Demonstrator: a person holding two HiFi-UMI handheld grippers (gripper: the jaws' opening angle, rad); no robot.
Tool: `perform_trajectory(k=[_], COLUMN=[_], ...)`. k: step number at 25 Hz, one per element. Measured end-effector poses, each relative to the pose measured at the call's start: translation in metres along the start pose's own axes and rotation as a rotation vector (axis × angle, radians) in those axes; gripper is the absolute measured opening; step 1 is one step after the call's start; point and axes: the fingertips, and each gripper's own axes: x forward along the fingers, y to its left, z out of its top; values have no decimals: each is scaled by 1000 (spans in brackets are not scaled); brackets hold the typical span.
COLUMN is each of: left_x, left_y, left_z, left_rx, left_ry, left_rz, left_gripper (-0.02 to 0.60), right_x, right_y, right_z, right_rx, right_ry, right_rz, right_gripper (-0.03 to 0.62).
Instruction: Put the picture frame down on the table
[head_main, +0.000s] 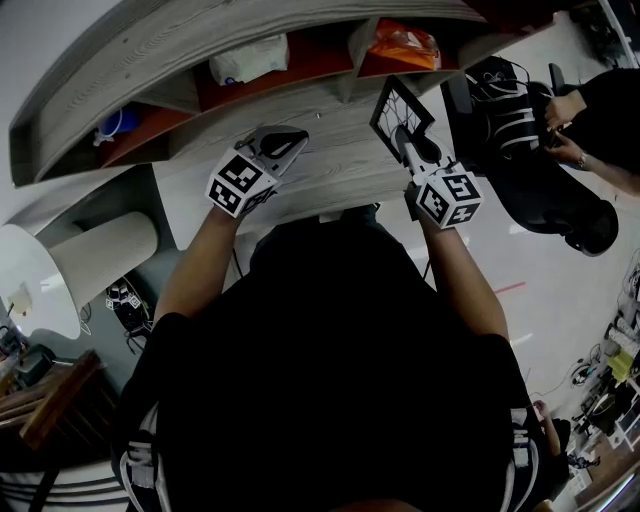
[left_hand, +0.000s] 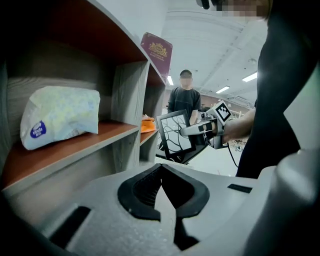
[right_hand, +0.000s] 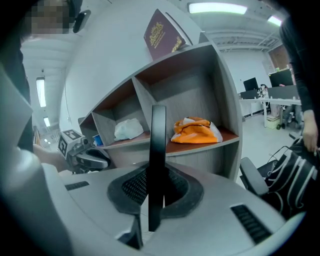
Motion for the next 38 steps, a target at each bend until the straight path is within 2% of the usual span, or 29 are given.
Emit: perform_trajectory(k=[6,17,33,38], left_x=[5,9,14,19], left_y=[11,17,21,19], left_z=[-26,-67,-66,-66], left_rx=[-47,-133,-146,-133], left_ry=[33,88,73,78], left_rz=[36,39,39,24], left_gripper=[17,17,17,17], right_x=[8,23,39,45], right_y=[-2,-7,-18,-33], right_z=[-22,-45,-71,-99], right_rx=[13,13,36,38], right_ry=[42,100,157,218], right_rz=[6,24,31,10], right_gripper=[34,34,34,34])
